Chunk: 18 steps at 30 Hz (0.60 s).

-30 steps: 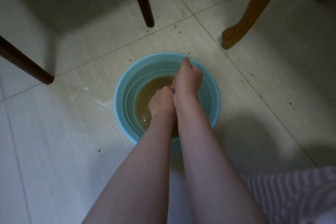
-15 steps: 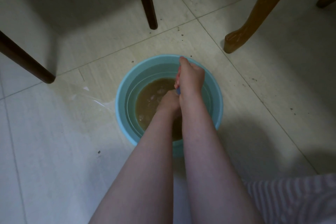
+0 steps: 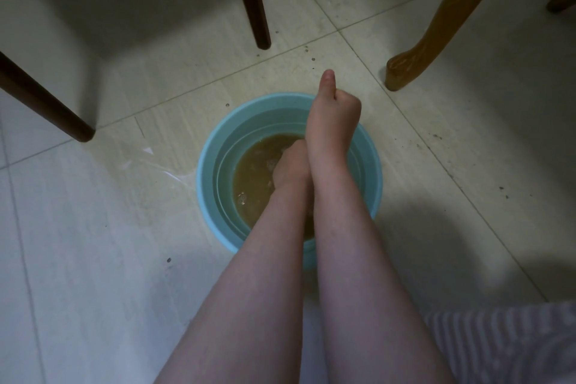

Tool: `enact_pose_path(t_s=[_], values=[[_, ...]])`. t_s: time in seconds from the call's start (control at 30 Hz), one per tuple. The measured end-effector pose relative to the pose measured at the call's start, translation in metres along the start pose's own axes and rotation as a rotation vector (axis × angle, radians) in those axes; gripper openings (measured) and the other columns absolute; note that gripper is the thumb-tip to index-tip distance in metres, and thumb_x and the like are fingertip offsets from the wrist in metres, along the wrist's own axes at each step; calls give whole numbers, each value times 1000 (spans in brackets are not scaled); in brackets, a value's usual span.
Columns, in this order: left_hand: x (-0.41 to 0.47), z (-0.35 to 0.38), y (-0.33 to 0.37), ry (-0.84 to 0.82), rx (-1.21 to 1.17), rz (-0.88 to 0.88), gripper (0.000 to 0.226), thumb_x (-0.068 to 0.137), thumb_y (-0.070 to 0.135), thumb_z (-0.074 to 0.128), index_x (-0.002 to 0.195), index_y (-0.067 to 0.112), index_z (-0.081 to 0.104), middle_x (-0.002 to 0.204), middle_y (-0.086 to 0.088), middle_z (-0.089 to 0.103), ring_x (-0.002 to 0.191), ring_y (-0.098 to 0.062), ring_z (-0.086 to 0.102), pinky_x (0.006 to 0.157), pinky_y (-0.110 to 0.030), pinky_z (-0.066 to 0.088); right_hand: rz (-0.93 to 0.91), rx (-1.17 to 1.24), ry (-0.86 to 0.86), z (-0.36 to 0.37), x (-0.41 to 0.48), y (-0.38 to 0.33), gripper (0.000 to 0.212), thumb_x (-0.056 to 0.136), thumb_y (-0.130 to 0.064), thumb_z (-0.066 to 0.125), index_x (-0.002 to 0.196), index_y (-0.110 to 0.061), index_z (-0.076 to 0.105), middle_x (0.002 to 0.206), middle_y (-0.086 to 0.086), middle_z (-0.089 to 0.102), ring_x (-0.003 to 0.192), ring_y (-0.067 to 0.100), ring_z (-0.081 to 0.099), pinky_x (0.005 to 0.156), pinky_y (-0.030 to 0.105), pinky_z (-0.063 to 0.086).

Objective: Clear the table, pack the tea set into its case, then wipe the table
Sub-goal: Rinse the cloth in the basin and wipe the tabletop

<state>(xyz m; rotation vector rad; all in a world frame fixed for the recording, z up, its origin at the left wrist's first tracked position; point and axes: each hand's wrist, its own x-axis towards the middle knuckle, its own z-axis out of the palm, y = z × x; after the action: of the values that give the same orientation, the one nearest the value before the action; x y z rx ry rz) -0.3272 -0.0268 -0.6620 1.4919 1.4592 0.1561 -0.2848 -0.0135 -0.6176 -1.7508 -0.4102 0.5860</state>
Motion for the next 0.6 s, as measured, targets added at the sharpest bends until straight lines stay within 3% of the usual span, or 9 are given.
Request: enact_pose_path(t_s=[0.1,0.2,0.23,0.3,0.33,0.43,0.5,0.53,0.6], values=[[-9,0,0,21,43,-36,36,99,11,37,64,17,41,67,1,46,74,-19,47,72,-31,33,27,2,-11,-1,1,9,55,103,-34,44,50,-18,37,40,-8,32,40,10,32,48,27,32],[-10,3,-8,22,15,-48,27,99,10,37,82,5,58,79,-8,55,80,-25,54,76,-37,44,56,3,3,1,-1,17,53,103,-35,43,53,-17,41,44,-6,36,43,12,36,49,28,35],[-5,4,-14,4,-8,-67,26,100,9,37,89,1,59,83,-8,54,79,-21,52,77,-30,46,61,13,19,2,-2,18,53,103,-36,42,53,-17,41,44,-6,36,42,11,36,48,27,34],[0,3,-20,-42,-119,-79,23,101,9,38,94,8,59,85,0,49,68,-9,45,59,-7,42,53,21,28,5,-6,22,52,102,-40,43,54,-18,42,44,-6,37,42,10,35,46,25,33],[2,1,-22,-79,-150,-69,24,101,9,39,85,15,55,81,3,47,65,-7,42,53,-5,38,48,17,19,6,-8,24,52,101,-43,44,56,-17,44,46,-3,40,43,12,38,47,26,36],[3,-11,-20,-339,-136,-43,27,93,-1,46,69,13,44,62,-2,43,53,-15,42,54,-23,40,120,47,-16,1,-4,27,47,97,-50,46,70,-14,54,58,1,53,51,13,50,53,26,44],[-1,-25,-15,-449,-177,-105,10,87,-2,53,87,6,47,56,-4,49,40,-10,46,42,-19,39,220,101,-24,-7,3,29,44,97,-51,47,87,-10,61,74,0,63,66,10,61,62,22,50],[1,-31,-18,-470,-240,-132,25,84,0,61,103,7,46,65,-6,58,45,-10,54,42,-20,44,258,114,-31,-11,7,31,45,97,-52,46,95,-10,61,83,1,66,74,12,64,67,25,53],[5,-36,-26,-433,-414,-180,52,78,7,74,119,13,42,100,-14,65,71,-18,66,57,-30,57,299,90,-88,-17,10,37,46,96,-54,46,103,-12,60,92,3,67,82,14,66,75,31,56]])
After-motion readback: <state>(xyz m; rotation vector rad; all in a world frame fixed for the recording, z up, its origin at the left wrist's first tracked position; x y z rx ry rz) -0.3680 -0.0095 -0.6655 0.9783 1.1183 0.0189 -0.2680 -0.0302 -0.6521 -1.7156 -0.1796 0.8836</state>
